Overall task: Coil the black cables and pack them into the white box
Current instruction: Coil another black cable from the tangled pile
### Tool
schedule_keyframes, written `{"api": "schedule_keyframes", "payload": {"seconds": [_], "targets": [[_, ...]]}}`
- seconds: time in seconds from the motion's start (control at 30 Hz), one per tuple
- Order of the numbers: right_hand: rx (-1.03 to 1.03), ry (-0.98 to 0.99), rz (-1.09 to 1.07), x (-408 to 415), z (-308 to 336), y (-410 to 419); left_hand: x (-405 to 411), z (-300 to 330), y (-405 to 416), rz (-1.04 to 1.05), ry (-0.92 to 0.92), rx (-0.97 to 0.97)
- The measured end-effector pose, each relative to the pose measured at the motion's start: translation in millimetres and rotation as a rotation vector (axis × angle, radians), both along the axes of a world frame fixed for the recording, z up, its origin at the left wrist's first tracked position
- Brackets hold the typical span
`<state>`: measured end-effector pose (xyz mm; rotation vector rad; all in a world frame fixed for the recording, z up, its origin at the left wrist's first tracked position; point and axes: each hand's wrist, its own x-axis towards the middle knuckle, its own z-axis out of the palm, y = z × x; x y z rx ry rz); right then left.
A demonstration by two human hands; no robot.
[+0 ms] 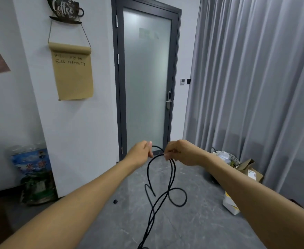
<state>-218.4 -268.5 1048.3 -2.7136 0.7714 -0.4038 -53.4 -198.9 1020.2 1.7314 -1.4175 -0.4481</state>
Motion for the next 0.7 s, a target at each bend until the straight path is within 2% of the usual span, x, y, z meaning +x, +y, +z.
{"api": "schedule_keyframes", "payload": {"seconds": [0.07, 0.17, 0.3, 0.37, 0.47, 0.63, 0.7], "targets": [[-0.063, -0.083, -0.013, 3, 1, -2, -2, -2, 3, -0.108, 0.028, 0.065], [-0.117, -0.253, -0.105, 5, 0, -5, -4, 3, 11, -0.226, 0.168, 0.137], [-0.138, -0.419, -0.183, 14, 0, -2, -7, 12, 15, -0.324, 0.148, 0.177], [-0.036, -0.471, -0.185, 21, 0, 0, -8, 14, 16, -0.370, 0.156, 0.151], [0.129, -0.451, -0.194, 26, -1, 1, -6, 13, 16, -0.341, 0.293, 0.091], [0.443, -0.414, -0.037, 23, -13, 11, 5, 15, 12, -0.138, 0.546, -0.027], [0.500, -0.390, 0.005, 22, -14, 14, 6, 16, 10, -0.065, 0.598, -0.041]]}}
